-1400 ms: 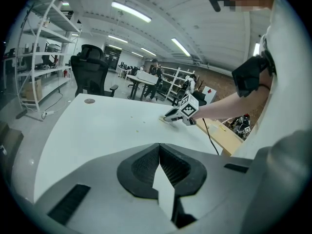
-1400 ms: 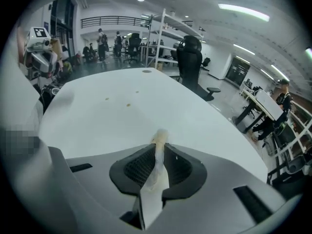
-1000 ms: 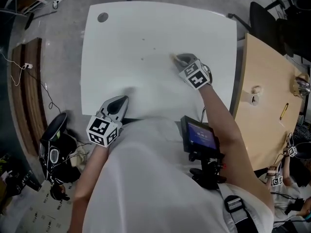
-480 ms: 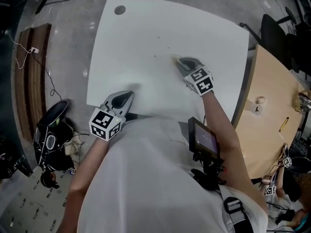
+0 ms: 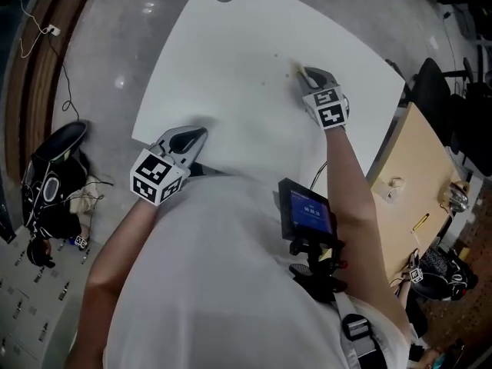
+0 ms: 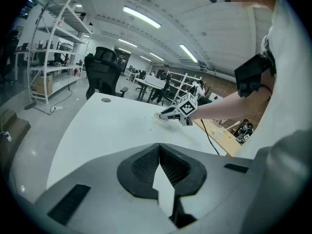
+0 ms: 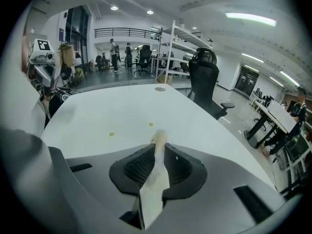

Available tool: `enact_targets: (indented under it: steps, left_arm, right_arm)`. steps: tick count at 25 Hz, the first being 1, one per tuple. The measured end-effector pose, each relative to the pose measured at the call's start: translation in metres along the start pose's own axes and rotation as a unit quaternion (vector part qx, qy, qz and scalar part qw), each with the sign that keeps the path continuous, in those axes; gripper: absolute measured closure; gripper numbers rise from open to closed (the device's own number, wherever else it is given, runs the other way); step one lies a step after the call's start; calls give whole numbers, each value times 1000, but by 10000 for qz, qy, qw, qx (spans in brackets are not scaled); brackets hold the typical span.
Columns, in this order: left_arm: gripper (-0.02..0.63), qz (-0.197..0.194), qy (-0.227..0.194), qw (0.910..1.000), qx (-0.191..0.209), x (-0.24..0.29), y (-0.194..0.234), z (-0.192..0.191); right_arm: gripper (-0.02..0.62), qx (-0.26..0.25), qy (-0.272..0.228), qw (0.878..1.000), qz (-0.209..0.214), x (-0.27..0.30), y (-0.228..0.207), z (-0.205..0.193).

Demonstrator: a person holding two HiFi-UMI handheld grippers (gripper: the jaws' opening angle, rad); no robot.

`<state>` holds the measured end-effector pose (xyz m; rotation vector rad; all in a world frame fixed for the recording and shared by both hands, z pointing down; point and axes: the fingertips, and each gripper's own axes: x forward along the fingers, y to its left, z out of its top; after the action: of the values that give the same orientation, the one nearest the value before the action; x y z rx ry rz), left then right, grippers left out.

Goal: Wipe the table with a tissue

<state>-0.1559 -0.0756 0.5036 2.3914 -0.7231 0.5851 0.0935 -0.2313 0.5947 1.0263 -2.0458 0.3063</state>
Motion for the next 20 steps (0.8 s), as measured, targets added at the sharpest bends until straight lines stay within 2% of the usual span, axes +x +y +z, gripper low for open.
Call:
enact_targets:
  steps: [5,9,14,20]
  left_arm:
    - [600,72,-19,9999,-92,-16,26,6]
    - [600,85,5,9999,-138,-19,31,5]
    - [600,-59,65,9999,-90,-12,28,3]
    - [600,-201,100,9997,26,-5,21,6]
  right_arm:
    - [535,-615,390,9973,-78,24,-6,13]
    - [537,-1075,331,9935,-176,22,-1,13]
    - [537,-1780,548,9825,40,23,19,15]
    - [537,-2231,691,9720,274,16,45,10]
